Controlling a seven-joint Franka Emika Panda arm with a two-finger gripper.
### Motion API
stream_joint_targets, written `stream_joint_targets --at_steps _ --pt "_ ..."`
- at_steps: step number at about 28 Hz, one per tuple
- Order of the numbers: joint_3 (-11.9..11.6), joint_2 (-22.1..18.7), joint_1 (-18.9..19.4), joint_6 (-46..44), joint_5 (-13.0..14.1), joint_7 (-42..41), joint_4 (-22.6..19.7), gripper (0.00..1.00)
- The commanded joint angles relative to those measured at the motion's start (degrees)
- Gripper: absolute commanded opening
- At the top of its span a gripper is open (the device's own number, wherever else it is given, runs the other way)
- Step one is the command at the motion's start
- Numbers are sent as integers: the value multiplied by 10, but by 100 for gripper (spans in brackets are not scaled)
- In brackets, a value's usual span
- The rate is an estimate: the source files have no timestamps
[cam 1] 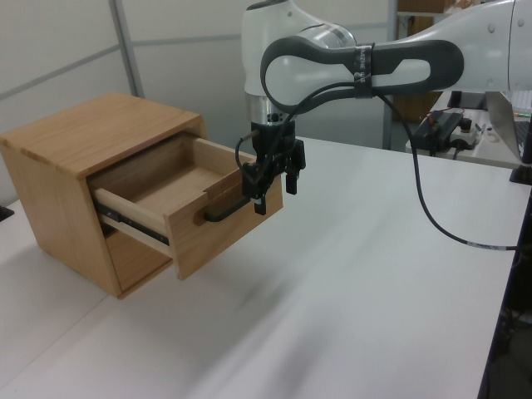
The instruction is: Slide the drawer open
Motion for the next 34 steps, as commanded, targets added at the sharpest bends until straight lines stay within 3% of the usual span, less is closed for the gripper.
stream_joint_targets --at_steps 1,34 --pt "-3 6 0 -7 -5 -14 14 100" --pt "-3 6 -6 -9 -4 -30 14 100"
